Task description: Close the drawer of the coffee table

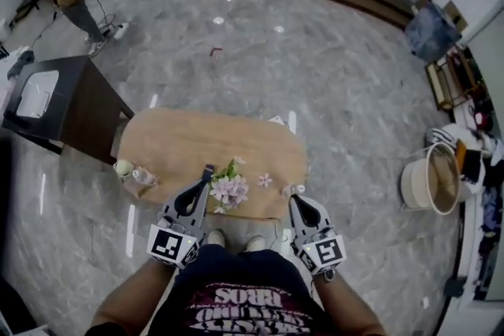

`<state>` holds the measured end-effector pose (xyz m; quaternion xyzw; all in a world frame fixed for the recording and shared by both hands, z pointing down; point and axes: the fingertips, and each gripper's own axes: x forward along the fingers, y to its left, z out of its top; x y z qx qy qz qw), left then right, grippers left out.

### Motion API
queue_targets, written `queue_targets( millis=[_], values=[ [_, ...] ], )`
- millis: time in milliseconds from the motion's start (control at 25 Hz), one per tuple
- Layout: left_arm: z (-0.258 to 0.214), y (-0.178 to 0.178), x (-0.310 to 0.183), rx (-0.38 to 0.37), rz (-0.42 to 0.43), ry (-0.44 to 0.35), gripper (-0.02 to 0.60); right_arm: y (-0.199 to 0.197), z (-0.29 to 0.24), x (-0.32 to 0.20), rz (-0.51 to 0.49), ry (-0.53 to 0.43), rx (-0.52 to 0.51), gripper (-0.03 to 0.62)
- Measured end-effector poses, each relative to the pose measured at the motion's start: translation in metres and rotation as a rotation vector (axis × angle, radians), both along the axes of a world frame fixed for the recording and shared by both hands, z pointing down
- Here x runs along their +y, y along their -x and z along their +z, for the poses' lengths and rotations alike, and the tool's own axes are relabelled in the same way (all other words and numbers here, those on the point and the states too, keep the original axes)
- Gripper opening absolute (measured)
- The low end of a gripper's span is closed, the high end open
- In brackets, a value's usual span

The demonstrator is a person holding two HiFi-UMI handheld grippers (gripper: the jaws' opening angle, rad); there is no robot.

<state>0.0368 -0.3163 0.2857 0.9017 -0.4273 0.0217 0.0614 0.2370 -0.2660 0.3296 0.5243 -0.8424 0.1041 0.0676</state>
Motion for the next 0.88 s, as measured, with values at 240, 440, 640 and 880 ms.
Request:
queue_targets(
  millis=[240,440,640,880],
  values=[
    [-0.038,-0.009,-0.009,-0.027,-0.027,-0.058,0.023,-0.003,-0.043,-0.003,0.004,-0.056,0.034,0.034],
    [-0.039,-0.02,-0.007,-0.034,-0.026,-0.055,0.023,-0.016,-0.048,-0.003,0.023,-0.034,0.031,0.034],
    [-0.056,-0.027,-0.011,-0.043,-0.052,-0.097,0.023,-0.006,-0.064,-0.007,-0.038,-0.084,0.039,0.034],
    [-0.062,-0.025,-0.008,-0.044,-0.105,-0.07,0.023,0.005,-0.075,-0.006,-0.091,-0.083,0.032,0.034]
  ],
)
